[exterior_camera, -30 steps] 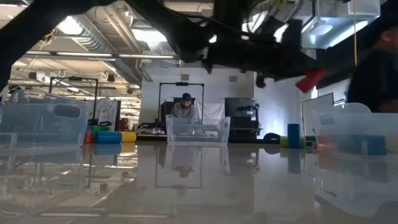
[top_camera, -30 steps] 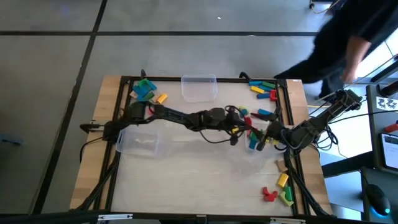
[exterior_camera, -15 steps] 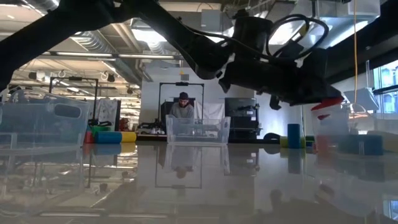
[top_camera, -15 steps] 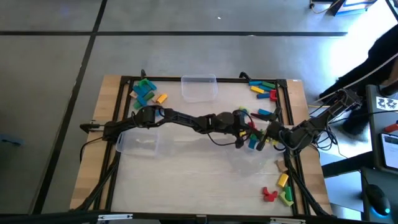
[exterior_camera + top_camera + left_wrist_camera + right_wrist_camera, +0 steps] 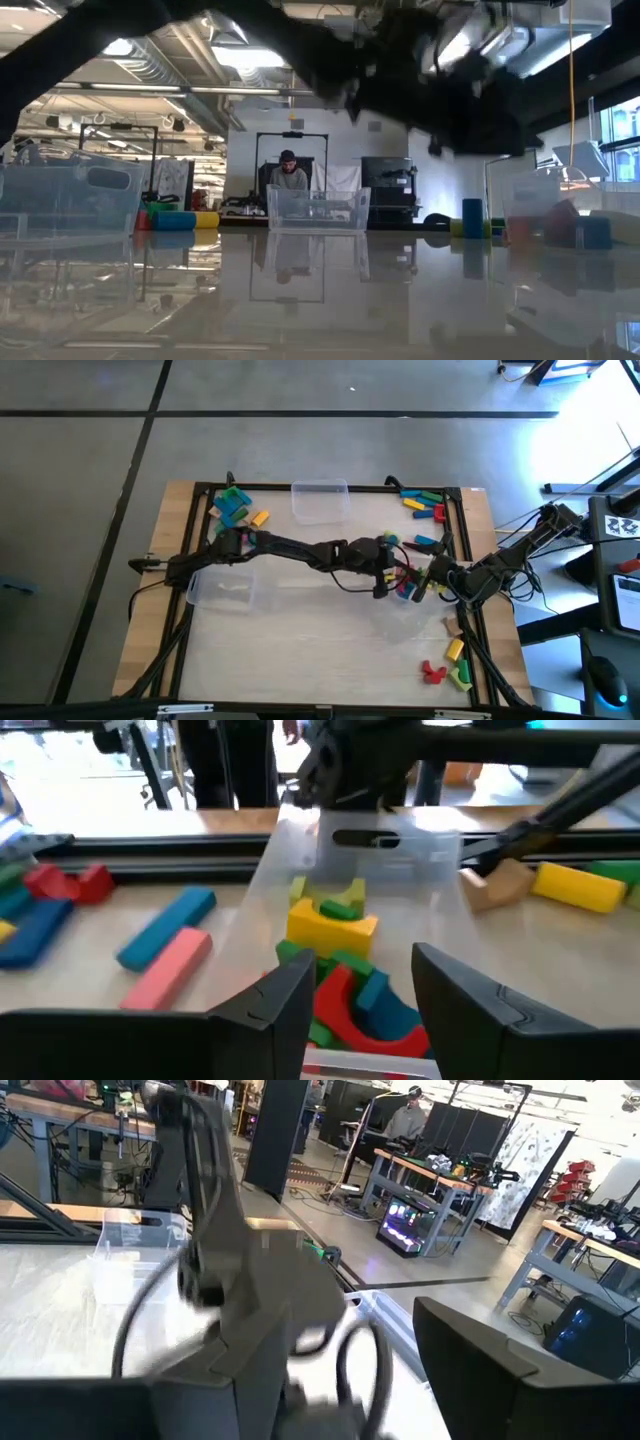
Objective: Sort blocks by size
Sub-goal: Put the brown arch block into the bottom right transparent bin
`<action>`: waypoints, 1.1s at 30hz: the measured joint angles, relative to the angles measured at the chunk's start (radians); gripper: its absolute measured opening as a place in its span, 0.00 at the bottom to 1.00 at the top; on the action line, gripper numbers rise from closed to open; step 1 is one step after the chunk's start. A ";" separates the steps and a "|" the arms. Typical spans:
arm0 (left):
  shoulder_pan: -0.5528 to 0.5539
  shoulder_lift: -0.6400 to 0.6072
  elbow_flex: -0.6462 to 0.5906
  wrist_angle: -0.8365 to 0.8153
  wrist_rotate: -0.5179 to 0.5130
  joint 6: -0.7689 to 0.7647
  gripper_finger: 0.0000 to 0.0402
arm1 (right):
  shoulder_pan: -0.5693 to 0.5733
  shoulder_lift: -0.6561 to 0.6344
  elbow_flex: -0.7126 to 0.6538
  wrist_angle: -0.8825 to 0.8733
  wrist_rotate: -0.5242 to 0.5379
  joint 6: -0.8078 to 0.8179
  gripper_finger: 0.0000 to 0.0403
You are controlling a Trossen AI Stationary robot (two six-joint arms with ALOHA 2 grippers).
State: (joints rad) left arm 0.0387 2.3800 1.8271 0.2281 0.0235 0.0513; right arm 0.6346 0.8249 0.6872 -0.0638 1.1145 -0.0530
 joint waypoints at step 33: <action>-0.081 -0.962 -0.978 -0.055 -0.098 0.106 0.41 | 0.000 0.030 0.000 -0.221 -0.715 0.585 0.53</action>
State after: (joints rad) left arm -0.0418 1.4183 0.8487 0.1731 -0.0750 0.1568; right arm 0.6346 0.8549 0.6872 -0.2848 0.3993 0.5324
